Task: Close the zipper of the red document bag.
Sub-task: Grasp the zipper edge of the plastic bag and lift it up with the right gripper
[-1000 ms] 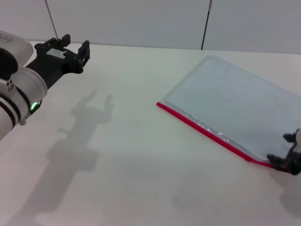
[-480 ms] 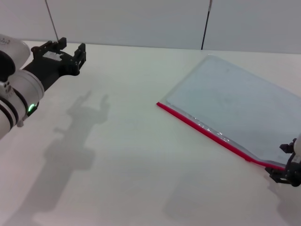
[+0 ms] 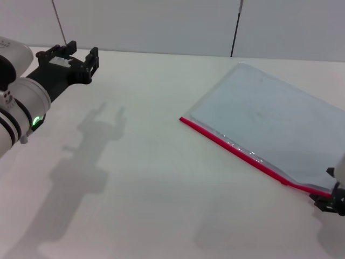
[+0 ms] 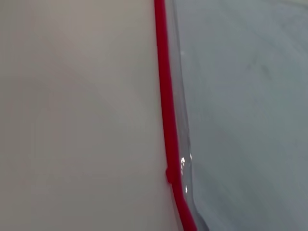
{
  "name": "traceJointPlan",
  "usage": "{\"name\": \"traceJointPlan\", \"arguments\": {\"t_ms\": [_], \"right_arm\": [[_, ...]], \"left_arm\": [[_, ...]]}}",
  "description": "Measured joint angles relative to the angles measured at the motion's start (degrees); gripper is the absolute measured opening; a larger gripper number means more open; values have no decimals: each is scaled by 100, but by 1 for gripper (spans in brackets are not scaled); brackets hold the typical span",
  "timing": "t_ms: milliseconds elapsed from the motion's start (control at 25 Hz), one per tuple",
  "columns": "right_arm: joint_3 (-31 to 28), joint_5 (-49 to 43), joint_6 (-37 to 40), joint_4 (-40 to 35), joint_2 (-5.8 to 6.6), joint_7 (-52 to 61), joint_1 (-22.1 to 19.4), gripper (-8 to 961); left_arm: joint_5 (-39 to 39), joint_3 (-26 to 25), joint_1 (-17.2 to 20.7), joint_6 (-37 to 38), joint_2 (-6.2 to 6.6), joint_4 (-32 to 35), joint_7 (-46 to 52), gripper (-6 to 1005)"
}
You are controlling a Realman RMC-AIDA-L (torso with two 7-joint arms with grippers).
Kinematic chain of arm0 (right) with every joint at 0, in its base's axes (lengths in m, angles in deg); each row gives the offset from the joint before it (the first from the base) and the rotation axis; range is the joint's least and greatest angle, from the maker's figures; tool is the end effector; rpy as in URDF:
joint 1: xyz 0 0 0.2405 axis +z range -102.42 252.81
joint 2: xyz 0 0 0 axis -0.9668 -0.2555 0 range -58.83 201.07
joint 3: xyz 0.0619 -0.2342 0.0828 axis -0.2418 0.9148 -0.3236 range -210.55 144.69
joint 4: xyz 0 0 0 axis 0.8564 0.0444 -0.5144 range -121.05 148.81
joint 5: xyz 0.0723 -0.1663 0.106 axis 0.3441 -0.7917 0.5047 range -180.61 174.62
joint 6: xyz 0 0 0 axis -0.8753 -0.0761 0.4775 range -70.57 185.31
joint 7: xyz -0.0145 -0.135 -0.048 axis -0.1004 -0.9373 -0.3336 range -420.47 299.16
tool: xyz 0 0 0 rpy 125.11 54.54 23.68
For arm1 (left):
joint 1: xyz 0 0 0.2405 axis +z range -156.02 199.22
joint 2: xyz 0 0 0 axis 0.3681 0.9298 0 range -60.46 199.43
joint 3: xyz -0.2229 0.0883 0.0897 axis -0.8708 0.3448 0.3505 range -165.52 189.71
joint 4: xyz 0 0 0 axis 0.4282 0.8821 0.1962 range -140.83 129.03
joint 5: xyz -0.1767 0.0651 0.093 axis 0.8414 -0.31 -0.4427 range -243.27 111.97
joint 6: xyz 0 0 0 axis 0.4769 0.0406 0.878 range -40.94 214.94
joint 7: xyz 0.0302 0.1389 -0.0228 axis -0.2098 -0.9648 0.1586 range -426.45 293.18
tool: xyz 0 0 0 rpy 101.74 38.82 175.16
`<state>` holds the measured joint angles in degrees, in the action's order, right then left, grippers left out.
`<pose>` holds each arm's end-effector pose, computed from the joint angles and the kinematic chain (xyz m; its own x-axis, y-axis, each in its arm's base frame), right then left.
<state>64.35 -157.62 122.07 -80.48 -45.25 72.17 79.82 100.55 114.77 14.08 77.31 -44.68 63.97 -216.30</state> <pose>0.2529 0.2917 0.0025 0.8635 -0.4280 0.2667 -0.1932 -0.7692 -0.6091 -0.2456 0.3643 0.0223 0.7847 0.1465 0.6023 0.6170 -0.2779 -0.7363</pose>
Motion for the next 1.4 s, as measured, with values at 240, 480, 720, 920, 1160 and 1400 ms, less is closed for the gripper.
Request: {"name": "traceJointPlan", "arguments": {"t_ms": [240, 480, 720, 920, 1160, 1400], "right_arm": [[119, -330, -52, 257, 0, 250, 138, 665], [160, -375, -211, 335, 0, 337, 217, 663], [170, -496, -369, 458, 0, 470, 285, 654], [200, -498, -381, 654, 0, 472, 448, 631], [218, -499, -480, 708, 0, 472, 498, 559], [194, -499, -538, 709, 0, 481, 498, 553]], "left_arm": [[0, -2, -22, 9, -15, -7, 0, 478], [0, -29, -53, -1, -30, -76, -1, 478], [-8, -46, -66, -3, -47, -88, -1, 478], [-8, -46, -66, -7, -44, -94, -1, 477], [-9, -46, -66, -7, -51, -126, -1, 477], [-10, -46, -66, -7, -53, -134, -1, 477]]}}
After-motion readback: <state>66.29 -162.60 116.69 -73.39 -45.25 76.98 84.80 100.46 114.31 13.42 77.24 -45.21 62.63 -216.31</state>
